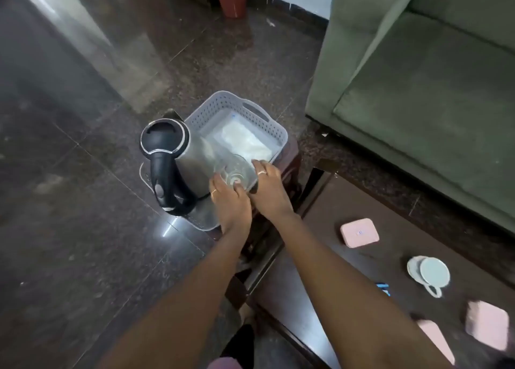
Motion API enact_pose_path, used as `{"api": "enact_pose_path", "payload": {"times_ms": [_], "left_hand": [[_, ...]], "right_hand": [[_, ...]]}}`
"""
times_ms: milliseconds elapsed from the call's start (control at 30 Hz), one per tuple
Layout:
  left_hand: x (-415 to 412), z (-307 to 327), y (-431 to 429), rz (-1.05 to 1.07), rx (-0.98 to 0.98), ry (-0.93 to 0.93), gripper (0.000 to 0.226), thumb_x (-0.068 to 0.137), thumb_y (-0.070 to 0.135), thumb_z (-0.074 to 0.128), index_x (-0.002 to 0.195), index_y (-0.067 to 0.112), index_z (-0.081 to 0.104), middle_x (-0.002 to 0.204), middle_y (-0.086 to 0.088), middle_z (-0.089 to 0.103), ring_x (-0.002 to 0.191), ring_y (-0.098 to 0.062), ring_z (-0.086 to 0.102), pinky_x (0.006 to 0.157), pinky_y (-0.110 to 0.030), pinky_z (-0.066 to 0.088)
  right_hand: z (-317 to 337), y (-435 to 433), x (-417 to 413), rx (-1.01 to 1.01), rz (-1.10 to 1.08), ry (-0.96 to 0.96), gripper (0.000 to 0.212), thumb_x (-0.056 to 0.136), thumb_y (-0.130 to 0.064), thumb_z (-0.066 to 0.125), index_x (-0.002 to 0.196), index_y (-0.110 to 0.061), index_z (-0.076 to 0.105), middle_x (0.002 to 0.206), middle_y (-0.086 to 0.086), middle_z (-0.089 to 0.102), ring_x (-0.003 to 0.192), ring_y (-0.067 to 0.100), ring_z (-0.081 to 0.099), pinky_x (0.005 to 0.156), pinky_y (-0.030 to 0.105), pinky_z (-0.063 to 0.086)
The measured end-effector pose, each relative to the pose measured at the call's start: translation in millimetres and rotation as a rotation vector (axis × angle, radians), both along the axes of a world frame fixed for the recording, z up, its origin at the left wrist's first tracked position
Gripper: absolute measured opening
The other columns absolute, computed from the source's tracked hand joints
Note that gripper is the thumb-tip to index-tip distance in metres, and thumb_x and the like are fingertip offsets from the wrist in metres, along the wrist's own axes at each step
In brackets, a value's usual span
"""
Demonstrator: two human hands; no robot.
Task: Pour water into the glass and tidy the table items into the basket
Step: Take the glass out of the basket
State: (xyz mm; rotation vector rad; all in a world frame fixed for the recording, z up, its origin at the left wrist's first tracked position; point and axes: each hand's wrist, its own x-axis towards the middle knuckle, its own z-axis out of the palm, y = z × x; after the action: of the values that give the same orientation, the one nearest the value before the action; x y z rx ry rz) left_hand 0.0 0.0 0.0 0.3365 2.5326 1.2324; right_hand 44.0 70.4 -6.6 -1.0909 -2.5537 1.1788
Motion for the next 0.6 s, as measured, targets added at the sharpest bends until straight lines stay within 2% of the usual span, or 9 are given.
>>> {"api": "enact_pose_path", "payload": {"times_ms": [67, 133, 233, 333, 433, 600], "left_hand": [[-14, -3, -1, 0.115, -0.014, -0.078, 0.049, 0.095, 0.013, 0.043, 0.140, 0.000, 0.029, 0.145, -0.023, 0.034, 0.134, -0.033, 0.032, 0.110, -0.037, 0.024], [-20, -10, -3, 0.136, -0.007, -0.161, 0.049, 0.097, 0.018, 0.039, 0.142, 0.001, 0.027, 0.147, -0.022, 0.032, 0.136, -0.032, 0.030, 0.112, -0.037, 0.022], [-29, -23, -3, 0.091, 0.017, -0.214, 0.047, 0.099, 0.022, 0.033, 0.144, 0.007, 0.028, 0.148, -0.018, 0.034, 0.136, -0.029, 0.032, 0.111, -0.033, 0.023], [-33, -32, -5, 0.050, 0.021, -0.238, 0.046, 0.100, 0.027, 0.032, 0.144, 0.013, 0.028, 0.147, -0.014, 0.036, 0.134, -0.026, 0.034, 0.108, -0.030, 0.025], [-36, -35, -8, 0.033, 0.043, -0.240, 0.046, 0.099, 0.027, 0.033, 0.144, 0.013, 0.029, 0.148, -0.011, 0.036, 0.135, -0.025, 0.034, 0.107, -0.030, 0.025], [-35, -30, -10, 0.073, 0.106, -0.177, 0.044, 0.099, 0.025, 0.035, 0.140, 0.009, 0.034, 0.142, -0.016, 0.041, 0.131, -0.029, 0.038, 0.107, -0.033, 0.029]], "right_hand": [[-3, 0, -24, -0.024, 0.065, -0.057, 0.074, 0.089, -0.033, 0.057, 0.145, -0.005, 0.018, 0.151, 0.013, 0.020, 0.138, 0.027, 0.014, 0.115, 0.035, 0.021], [-6, 0, -40, -0.017, 0.096, -0.147, 0.080, 0.090, -0.037, 0.053, 0.146, -0.002, 0.008, 0.153, 0.015, 0.012, 0.140, 0.029, 0.009, 0.117, 0.036, 0.016], [-19, 0, -54, -0.035, 0.077, -0.244, 0.081, 0.091, -0.039, 0.052, 0.146, -0.001, 0.005, 0.151, 0.017, 0.016, 0.138, 0.031, 0.017, 0.115, 0.036, 0.019], [-28, -3, -61, -0.029, 0.015, -0.253, 0.077, 0.089, -0.033, 0.055, 0.145, -0.004, 0.010, 0.143, 0.017, 0.029, 0.127, 0.033, 0.035, 0.107, 0.039, 0.032], [-34, -3, -66, -0.002, -0.076, -0.221, 0.070, 0.084, -0.022, 0.062, 0.140, -0.009, 0.021, 0.134, 0.013, 0.039, 0.117, 0.034, 0.046, 0.095, 0.041, 0.042], [-29, -6, -62, -0.120, -0.188, -0.021, 0.073, 0.075, -0.028, 0.072, 0.133, -0.014, 0.029, 0.130, 0.006, 0.041, 0.111, 0.028, 0.051, 0.080, 0.033, 0.044]]}}
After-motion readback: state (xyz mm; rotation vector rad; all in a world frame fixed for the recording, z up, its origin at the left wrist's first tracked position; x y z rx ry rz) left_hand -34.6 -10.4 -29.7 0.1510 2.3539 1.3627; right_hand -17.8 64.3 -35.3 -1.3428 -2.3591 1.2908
